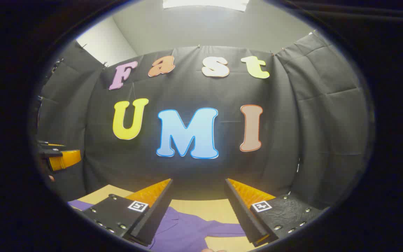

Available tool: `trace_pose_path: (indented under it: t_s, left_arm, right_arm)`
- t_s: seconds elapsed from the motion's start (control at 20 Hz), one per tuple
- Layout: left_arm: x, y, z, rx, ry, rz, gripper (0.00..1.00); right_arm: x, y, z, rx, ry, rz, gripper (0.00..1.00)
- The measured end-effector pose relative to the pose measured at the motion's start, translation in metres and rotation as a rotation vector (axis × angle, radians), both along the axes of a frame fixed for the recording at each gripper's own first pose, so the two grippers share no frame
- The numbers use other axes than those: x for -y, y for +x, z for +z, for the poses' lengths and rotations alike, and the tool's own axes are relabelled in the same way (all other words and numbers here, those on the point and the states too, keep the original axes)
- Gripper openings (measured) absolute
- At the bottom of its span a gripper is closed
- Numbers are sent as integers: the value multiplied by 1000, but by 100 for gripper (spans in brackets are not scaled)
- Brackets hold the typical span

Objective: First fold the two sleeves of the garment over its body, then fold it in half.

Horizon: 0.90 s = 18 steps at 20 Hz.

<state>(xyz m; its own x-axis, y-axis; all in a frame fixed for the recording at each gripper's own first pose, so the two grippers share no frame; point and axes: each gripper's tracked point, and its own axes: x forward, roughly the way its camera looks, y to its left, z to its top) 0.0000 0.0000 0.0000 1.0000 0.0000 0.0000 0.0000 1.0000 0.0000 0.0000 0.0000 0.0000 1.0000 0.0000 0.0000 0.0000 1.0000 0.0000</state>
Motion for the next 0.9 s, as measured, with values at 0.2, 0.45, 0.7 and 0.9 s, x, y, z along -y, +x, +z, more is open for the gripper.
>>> trace_pose_path:
  t_s: [0.2, 0.45, 0.7, 0.9]
  left_arm:
    - [-2, 7, -4, -8, 9, 5, 93]
    - [3, 14, -4, -7, 20, -5, 93]
    - [3, 18, -5, -2, 27, -3, 93]
    - [2, 18, -5, -5, 27, 1, 93]
  right_arm:
    - [4, 4, 0, 1, 7, -23, 96]
    - [6, 9, -6, -12, 0, -31, 92]
    - [7, 15, -8, -14, -11, -40, 92]
    - [20, 19, -16, -30, -5, -66, 92]
